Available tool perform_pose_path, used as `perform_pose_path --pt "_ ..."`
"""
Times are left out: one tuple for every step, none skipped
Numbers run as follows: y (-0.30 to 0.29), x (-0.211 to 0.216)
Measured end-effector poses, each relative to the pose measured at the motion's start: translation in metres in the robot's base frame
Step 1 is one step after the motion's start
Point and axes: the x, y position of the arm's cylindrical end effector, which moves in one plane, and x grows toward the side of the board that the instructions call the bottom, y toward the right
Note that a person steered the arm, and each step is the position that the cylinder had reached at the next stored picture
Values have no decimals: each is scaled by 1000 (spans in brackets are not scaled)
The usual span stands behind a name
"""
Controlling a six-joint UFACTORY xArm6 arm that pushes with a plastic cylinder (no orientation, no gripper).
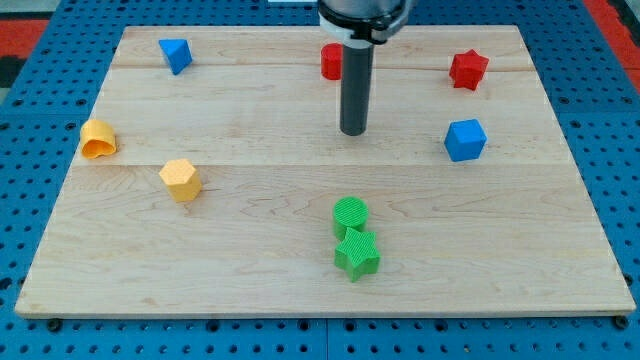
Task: Separate the green circle from the green star
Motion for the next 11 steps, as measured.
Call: perform_pose_path --pt "-37 27" --pt "-62 64" --pt "-65 103" --pt "-70 115" --pt "-32 128" --pt "31 134" --pt "92 134" --pt "115 152" --pt "118 182" --pt "86 202" --pt "72 218"
